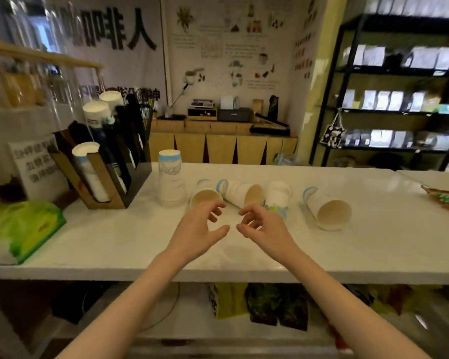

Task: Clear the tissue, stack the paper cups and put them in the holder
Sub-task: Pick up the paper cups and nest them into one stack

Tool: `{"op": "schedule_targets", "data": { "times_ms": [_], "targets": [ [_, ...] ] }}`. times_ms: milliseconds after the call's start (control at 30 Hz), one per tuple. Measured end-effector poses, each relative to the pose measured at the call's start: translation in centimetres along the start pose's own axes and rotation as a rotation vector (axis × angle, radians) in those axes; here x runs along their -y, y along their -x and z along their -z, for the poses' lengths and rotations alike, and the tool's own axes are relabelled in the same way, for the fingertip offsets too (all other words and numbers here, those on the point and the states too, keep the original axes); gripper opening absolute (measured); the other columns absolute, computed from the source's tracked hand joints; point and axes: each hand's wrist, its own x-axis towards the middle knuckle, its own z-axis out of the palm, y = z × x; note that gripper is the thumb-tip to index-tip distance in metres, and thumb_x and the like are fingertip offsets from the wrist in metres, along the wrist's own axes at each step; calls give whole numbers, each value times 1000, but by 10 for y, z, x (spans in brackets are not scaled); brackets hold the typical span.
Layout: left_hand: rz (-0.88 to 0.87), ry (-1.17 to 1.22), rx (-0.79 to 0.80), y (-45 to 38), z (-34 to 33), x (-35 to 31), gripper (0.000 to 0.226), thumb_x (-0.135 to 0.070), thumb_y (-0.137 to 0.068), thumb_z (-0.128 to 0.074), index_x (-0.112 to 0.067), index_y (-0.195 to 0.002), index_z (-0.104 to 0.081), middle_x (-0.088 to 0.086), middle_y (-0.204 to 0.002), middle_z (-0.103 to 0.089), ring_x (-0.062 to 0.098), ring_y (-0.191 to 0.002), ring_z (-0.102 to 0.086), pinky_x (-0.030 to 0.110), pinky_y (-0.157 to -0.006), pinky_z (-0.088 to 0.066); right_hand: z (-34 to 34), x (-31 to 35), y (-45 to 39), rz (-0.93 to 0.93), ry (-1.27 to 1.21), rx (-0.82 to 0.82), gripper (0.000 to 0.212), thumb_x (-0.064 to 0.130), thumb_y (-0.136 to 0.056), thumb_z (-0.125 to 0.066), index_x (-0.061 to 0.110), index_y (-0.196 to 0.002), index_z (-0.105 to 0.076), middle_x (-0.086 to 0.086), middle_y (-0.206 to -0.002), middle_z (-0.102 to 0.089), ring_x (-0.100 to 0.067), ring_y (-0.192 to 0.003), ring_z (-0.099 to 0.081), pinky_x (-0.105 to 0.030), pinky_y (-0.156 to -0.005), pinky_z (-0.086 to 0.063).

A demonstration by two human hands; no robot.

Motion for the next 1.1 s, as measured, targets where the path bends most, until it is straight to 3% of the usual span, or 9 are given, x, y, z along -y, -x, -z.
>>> {"op": "schedule_targets", "data": {
  "times_ms": [167, 367, 567, 800, 933, 1100],
  "targets": [
    [-36, -134, 29, -43, 11, 21, 53, -30, -73, -70, -27, -121, -47, -7, -109, -54, 7, -90, -50, 20, -79, -40, 7, -8, -41, 25, 107, -68, 33, 24, -77, -68, 19, -107, -55, -3, -96, -62, -10, -76, -56, -15, -66, -43],
    [-12, -251, 157, -79, 18, 54, 73, -33, -68, -75, -30, -131, -38, -3, -136, -45, 15, -122, -42, 31, -98, -39, 8, -31, -74, -38, 201, -102, 47, 27, -72, -73, 20, -114, -52, 3, -105, -57, -15, -94, -54, -32, -82, -48],
    [19, -369, 279, -101, 11, 82, 72, -37, -72, -70, -30, -134, -34, -4, -146, -34, 18, -131, -34, 35, -104, -35, 10, -46, -101, -24, 347, -52, 69, 28, -70, -75, 14, -129, -40, -4, -129, -46, -19, -121, -43, -27, -98, -36],
    [7, -305, 22, -107, -1, 96, 28, -30, -84, -58, -20, -110, -64, 5, -114, -62, 20, -104, -55, 35, -85, -47, 6, -60, -126, -105, 580, 121, 103, 42, -64, -77, 20, -143, -15, -6, -149, -26, -25, -137, -25, -39, -108, -30],
    [-43, -295, -37, -108, -6, 98, 24, -25, -84, -60, -16, -104, -69, 8, -97, -65, 22, -87, -58, 36, -72, -49, 5, -67, -135, -110, 707, 187, 105, 46, -64, -75, 20, -144, -11, -8, -147, -31, -28, -134, -28, -41, -106, -34],
    [-83, -297, -62, -114, -8, 98, 22, -22, -83, -61, -15, -102, -69, 9, -90, -64, 20, -76, -56, 35, -65, -47, 4, -70, -144, -67, 819, 173, 98, 43, -69, -70, 21, -144, -12, -10, -142, -36, -30, -127, -37, -38, -102, -35]
  ]
}}
